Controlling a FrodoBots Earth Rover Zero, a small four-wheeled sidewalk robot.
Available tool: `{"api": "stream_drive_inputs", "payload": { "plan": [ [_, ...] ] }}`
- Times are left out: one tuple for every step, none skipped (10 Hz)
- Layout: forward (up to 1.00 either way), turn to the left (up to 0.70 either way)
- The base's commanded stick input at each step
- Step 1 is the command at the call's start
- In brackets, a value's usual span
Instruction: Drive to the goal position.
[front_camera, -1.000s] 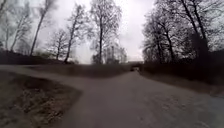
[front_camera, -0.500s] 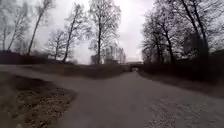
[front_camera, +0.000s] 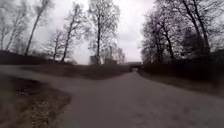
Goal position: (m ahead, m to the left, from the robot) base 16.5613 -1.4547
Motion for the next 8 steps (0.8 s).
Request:
{"api": "stream_drive_inputs", "payload": {
  "plan": [
    [0.70,0.00],
    [0.70,0.00],
    [0.70,0.00],
    [0.70,0.00],
    [0.70,0.00],
    [0.70,0.00],
    [0.70,0.00],
    [0.70,0.00]
  ]
}}
